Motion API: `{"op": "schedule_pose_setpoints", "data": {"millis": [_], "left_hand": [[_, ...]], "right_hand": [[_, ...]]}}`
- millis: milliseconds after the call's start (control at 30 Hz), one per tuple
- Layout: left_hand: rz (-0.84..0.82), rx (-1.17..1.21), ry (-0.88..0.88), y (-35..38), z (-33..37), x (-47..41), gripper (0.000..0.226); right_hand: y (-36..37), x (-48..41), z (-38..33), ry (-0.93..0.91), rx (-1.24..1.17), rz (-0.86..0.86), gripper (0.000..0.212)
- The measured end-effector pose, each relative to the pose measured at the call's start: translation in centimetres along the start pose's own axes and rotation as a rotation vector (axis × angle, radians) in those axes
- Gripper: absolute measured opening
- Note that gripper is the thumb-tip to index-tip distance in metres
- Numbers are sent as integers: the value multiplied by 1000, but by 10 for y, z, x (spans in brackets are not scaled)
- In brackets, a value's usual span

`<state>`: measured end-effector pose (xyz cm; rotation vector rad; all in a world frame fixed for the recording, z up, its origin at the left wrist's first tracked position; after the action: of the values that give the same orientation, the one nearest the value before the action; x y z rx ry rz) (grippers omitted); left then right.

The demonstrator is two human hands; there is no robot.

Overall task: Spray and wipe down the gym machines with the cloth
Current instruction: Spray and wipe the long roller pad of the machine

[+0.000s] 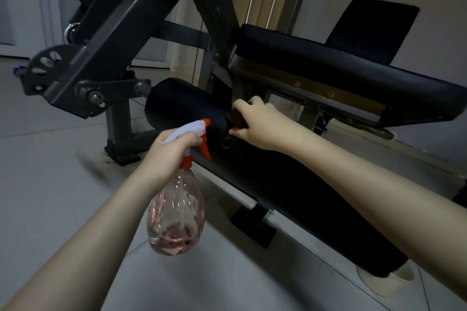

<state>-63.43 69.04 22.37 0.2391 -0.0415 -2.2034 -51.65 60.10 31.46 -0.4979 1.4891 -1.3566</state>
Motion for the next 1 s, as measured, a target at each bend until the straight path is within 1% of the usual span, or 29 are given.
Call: {"op": "schedule_pose_setpoints", "data": {"millis": [67,167,233,300,333,400,467,533,700,767,900,1000], "left_hand": [[-21,-14,7,2,1,1,49],[-24,-5,44,7,9,1,26],[1,20,38,10,12,-1,14],[20,40,36,13,13,-1,16],[17,38,52,15,15,-2,18],[15,38,72,16,17,-3,23],[39,46,67,10,16,-7,25],[65,51,59,2,11,-14,25],[74,13,95,0,0,-22,38],[89,8,119,1,-2,-23,38],[104,19,122,1,0,-27,36],[47,11,121,3,0,-28,41]], "right_hand": [[3,-13,-1,19,-34,-19,56],[6,-29,7,82,-147,18,53],[8,-38,13,141,-276,25,53],[9,-42,22,209,-377,8,54],[8,-41,27,228,-379,-9,56],[6,-37,34,209,-281,-44,59],[4,-33,37,163,-163,-58,59],[5,-32,34,137,-138,-67,59],[11,-52,20,104,-204,-44,50],[15,-67,11,84,-240,-33,48],[29,-99,-5,109,-357,-56,54],[31,-102,-2,122,-355,-108,55]]}}
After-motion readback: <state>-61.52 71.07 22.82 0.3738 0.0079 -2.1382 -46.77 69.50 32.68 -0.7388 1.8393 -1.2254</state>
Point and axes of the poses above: each hand's wrist, its own x-axis away from the middle knuckle, its own y-axis out of the palm, z = x × y, the point moved 7 cm from there along -x, towards the middle knuckle, and after that the axes turned 9 degrees about z, right-handed, at the moved point
